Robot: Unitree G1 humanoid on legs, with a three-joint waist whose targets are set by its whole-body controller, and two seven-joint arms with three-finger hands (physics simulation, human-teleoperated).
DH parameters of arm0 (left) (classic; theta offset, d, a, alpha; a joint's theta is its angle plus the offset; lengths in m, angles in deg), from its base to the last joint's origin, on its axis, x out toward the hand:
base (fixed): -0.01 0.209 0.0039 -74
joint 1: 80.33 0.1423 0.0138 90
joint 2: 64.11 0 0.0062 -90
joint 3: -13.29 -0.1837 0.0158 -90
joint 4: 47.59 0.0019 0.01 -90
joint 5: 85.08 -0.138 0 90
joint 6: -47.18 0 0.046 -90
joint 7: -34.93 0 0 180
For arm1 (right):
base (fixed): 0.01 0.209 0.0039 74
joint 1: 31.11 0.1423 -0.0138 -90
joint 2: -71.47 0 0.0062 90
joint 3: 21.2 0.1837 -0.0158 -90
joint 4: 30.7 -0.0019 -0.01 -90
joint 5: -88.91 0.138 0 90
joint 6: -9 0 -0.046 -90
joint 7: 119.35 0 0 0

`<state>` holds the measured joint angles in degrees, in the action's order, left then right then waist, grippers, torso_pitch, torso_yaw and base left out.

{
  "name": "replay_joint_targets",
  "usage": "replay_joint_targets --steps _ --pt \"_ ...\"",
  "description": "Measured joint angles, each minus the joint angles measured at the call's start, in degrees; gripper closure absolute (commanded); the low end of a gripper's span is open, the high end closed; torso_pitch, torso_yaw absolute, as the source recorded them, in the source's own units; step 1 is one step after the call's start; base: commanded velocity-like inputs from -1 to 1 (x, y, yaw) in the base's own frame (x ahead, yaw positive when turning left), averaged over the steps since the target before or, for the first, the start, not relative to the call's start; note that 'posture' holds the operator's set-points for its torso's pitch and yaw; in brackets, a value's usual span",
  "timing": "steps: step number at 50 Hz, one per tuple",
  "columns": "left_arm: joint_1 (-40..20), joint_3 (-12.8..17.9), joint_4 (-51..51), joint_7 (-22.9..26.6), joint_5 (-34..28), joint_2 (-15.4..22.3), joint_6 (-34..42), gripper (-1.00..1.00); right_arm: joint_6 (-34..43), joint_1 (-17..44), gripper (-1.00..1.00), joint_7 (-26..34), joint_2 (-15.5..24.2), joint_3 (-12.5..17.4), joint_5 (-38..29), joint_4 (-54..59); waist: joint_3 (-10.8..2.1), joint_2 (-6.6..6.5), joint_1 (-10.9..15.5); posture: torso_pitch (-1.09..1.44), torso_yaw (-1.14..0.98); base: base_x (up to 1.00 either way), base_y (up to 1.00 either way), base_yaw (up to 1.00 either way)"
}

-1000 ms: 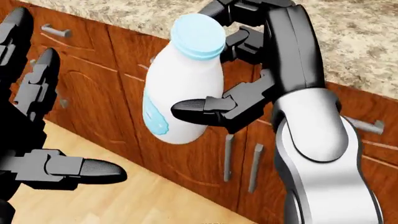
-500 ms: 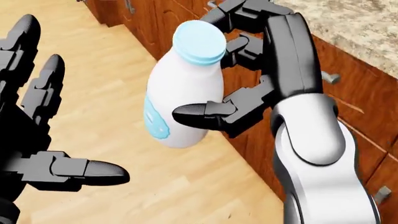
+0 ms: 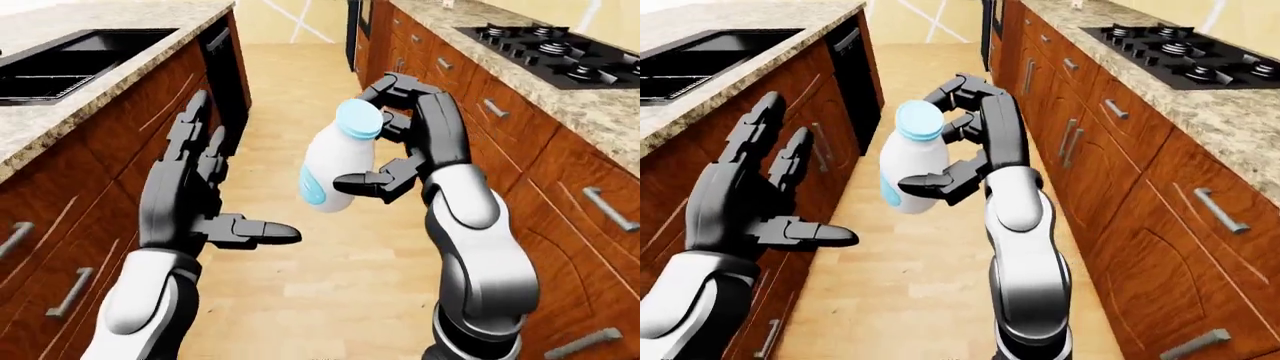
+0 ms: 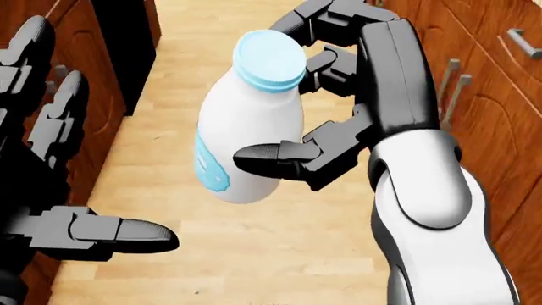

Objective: Move the drinks to the dining counter.

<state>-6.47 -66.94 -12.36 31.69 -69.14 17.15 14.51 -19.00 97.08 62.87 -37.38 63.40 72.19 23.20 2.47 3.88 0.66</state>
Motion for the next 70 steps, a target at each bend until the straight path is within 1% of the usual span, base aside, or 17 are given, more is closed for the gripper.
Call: replay_joint_targets --steps 3,12,16,24,26,30,33,38,41,45,47,53,55,59,61,66,70 --pt "-0.1 0.3 0.2 0.1 0.2 0.2 0.5 -1.0 0.6 0.3 1.0 -0.1 0.0 0.2 -0.5 0.6 -0.23 -1.17 0.5 0.0 0.0 0.0 0.0 1.0" --pt "-0.7 0.2 -0.5 -0.1 0.1 0.4 -0.4 -1.0 0.0 0.6 1.0 0.1 -0.4 0.3 -0.6 -0.3 -0.33 -8.83 0.2 0.0 0.0 0.0 0.0 1.0" --pt "0.2 1.2 0.5 -0.7 -0.7 0.5 0.6 -1.0 0.3 -0.4 1.0 0.8 -0.8 -1.3 0.4 0.7 -0.42 -7.46 2.0 0.0 0.0 0.0 0.0 1.0" --pt "-0.6 0.6 -0.6 -0.4 -0.7 0.5 0.1 -1.0 -0.7 0.3 1.0 0.5 -0.4 -0.5 0.3 -0.7 0.39 -2.47 0.9 0.0 0.0 0.0 0.0 1.0" --pt "-0.8 0.5 -0.6 -0.4 -0.8 0.6 0.1 -1.0 -0.8 0.4 1.0 0.4 -0.4 -0.3 0.3 -0.7 -0.05 -0.44 0.5 0.0 0.0 0.0 0.0 1.0" --pt "-1.2 -0.3 -0.5 -0.2 -0.1 0.2 1.6 -1.0 0.5 -0.2 1.0 0.1 0.3 0.8 -0.3 -0.8 -0.05 -0.23 0.2 0.0 0.0 0.0 0.0 1.0" --pt "-1.7 0.1 -0.8 -0.4 0.0 0.3 2.1 -1.0 0.9 0.3 1.0 0.0 0.4 0.9 -0.4 -0.4 -0.16 -1.95 0.4 0.0 0.0 0.0 0.0 1.0" --pt "-2.8 0.3 -2.6 -0.9 0.4 0.5 3.0 -1.0 1.4 0.8 1.0 0.3 0.7 0.7 -0.4 -2.0 0.16 -6.05 -0.2 0.0 0.0 0.0 0.0 1.0" --pt "-3.3 0.2 -2.9 -1.1 0.7 0.6 3.3 -1.0 1.1 1.2 1.0 0.5 0.7 0.7 -0.4 -2.0 -0.44 -8.93 0.2 0.0 0.0 0.0 0.0 1.0" --pt "-3.3 1.5 -2.4 -1.9 0.4 0.9 5.1 -1.0 1.8 0.4 1.0 1.3 0.3 -0.9 0.5 -1.1 -0.44 -7.61 2.0 0.0 0.0 0.0 0.0 1.0" --pt "-3.9 1.5 -2.9 -2.1 0.5 0.9 5.6 -1.0 2.2 0.5 1.0 1.5 0.4 -0.9 0.7 -1.4 -0.71 -6.08 2.2 0.0 0.0 0.0 0.0 1.0" --pt "-3.9 1.0 -3.5 -2.2 1.1 1.0 5.0 -1.0 1.5 1.2 1.0 1.3 0.5 -0.1 0.2 -3.0 0.51 -2.3 0.9 0.0 0.0 0.0 0.0 1.0" --pt "-4.1 0.9 -3.1 -2.2 1.1 1.1 4.8 -1.0 1.1 1.1 1.0 1.2 0.5 -0.1 0.1 -2.9 0.08 -0.19 0.5 0.0 0.0 0.0 0.0 1.0" --pt "-3.6 0.0 -2.8 -1.9 1.7 0.7 5.5 -1.0 1.8 -0.1 1.0 1.0 1.0 0.9 -0.4 -2.3 0.03 -0.03 0.2 0.0 0.0 0.0 0.0 1.0" --pt "-3.9 0.3 -3.0 -2.0 1.7 0.7 5.7 -1.0 2.4 0.3 1.0 0.9 1.1 0.9 -0.6 -2.1 -0.1 -1.13 0.5 0.0 0.0 0.0 0.0 1.0" --pt "-4.6 0.5 -4.1 -2.3 1.9 0.8 5.7 -1.0 2.9 1.1 1.0 1.2 1.2 0.7 -0.7 -3.6 0.28 -5.4 -0.1 0.0 0.0 0.0 0.0 1.0" --pt "-4.9 0.5 -4.3 -2.5 2.1 1.0 5.8 -1.0 2.7 1.7 1.0 1.2 1.0 0.6 -0.8 -4.0 -0.34 -8.79 0.2 0.0 0.0 0.0 0.0 1.0"
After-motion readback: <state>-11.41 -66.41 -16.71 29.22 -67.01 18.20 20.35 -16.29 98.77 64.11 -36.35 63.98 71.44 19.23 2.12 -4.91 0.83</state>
